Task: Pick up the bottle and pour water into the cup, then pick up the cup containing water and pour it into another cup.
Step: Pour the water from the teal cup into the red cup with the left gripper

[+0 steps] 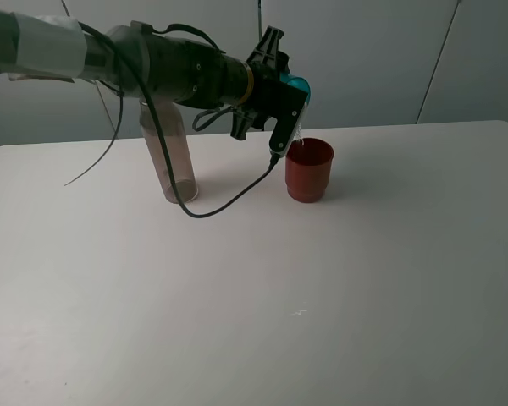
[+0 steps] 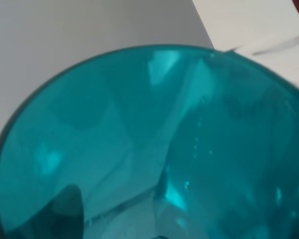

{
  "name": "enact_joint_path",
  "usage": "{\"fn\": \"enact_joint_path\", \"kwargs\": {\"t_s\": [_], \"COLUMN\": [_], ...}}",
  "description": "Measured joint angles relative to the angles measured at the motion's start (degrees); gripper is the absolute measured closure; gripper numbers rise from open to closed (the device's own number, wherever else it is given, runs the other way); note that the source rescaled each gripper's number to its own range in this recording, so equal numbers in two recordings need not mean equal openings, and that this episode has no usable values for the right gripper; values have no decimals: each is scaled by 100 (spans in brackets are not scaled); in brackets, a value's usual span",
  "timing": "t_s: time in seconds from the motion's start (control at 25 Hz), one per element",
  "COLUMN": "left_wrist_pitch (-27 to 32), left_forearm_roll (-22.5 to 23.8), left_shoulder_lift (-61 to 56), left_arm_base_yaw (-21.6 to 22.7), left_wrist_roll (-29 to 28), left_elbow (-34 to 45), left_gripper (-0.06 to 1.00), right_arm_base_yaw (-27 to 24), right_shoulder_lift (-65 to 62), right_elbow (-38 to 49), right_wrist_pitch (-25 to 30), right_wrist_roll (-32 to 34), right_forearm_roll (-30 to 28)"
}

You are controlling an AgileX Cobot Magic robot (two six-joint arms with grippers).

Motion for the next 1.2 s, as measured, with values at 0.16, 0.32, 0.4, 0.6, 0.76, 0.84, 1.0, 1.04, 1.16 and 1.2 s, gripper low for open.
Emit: {"fn": "enact_joint_path", "kwargs": {"t_s": [0.16,0.32,0.4,0.6,0.76,0.84,1.0,1.04,1.16,1.2], "left_wrist_pitch": [-71,-122,-122,-122,-122,-122,-111,-111,-58,-39], "left_forearm_roll": [83,216,316,549,679,715,813,845,976,995], "left_shoulder_lift": [0,0,0,0,0,0,0,0,0,0], "left_arm_base_yaw": [-37,-55,-68,-91,-109,-142,-152,-152,-152,-152], "left_wrist_roll": [12,12,12,12,12,47,182,198,252,269], "left_elbow": [0,0,0,0,0,0,0,0,0,0], "left_gripper": [77,77,77,77,77,77,77,77,77,77], "right_arm_base_yaw": [0,0,0,0,0,0,0,0,0,0], "right_shoulder_lift": [0,0,0,0,0,0,0,0,0,0], "right_elbow": [0,0,0,0,0,0,0,0,0,0], "right_wrist_pitch": [0,0,0,0,0,0,0,0,0,0], "right_wrist_roll": [0,0,0,0,0,0,0,0,0,0], "right_forearm_roll": [0,0,0,0,0,0,0,0,0,0]}}
